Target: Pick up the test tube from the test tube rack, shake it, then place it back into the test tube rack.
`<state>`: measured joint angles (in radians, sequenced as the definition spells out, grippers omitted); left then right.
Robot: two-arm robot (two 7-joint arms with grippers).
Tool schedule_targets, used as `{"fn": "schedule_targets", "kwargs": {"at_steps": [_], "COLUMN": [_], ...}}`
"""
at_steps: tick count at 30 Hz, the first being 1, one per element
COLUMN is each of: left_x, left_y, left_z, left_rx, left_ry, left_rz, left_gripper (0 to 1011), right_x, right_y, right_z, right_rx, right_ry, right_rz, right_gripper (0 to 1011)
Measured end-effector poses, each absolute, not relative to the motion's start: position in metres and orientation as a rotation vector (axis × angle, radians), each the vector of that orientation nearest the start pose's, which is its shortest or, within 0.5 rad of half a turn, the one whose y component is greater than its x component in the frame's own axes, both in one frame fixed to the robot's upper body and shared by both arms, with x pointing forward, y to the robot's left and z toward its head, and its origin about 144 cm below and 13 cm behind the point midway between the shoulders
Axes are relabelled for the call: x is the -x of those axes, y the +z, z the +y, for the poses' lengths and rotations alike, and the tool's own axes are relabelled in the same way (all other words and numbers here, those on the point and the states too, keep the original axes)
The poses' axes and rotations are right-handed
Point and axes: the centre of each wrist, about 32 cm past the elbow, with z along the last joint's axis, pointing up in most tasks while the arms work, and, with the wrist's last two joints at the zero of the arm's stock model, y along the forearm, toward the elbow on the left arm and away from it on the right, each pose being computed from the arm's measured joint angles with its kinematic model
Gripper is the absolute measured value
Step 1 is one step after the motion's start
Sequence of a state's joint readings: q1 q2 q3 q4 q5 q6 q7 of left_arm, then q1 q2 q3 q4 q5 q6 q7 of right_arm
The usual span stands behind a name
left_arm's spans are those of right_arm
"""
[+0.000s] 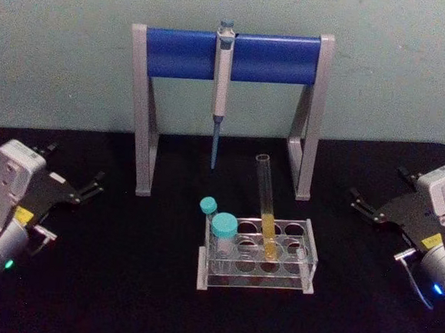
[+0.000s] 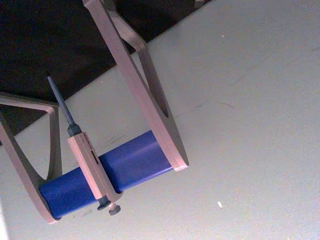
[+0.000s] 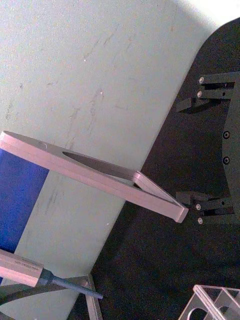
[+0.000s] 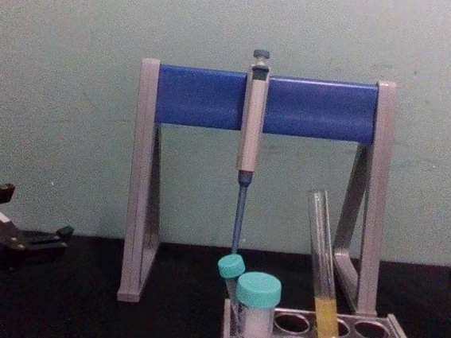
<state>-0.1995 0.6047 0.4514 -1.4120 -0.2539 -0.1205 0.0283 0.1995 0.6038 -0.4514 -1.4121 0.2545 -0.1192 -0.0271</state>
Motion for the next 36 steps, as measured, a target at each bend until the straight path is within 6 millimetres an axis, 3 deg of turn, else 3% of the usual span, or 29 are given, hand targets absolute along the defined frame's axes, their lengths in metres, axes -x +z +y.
{"fn": "schedule_targets", "kwargs": {"at_steps": [36], "left_x": [-0.4886], "left_y": [1.1398], "left_z": [0.3097], "left_rx": [-0.304], "left_ry": [1.248], "left_rz": [-0.285], "left_gripper": [1001], "right_x": [-0.4886], "right_y": [1.1397], "right_z": [-0.3097], "right_rx": [0.304], "right_ry": [-1.248], "right_rz": [-0.285], "right_gripper": [1000]}}
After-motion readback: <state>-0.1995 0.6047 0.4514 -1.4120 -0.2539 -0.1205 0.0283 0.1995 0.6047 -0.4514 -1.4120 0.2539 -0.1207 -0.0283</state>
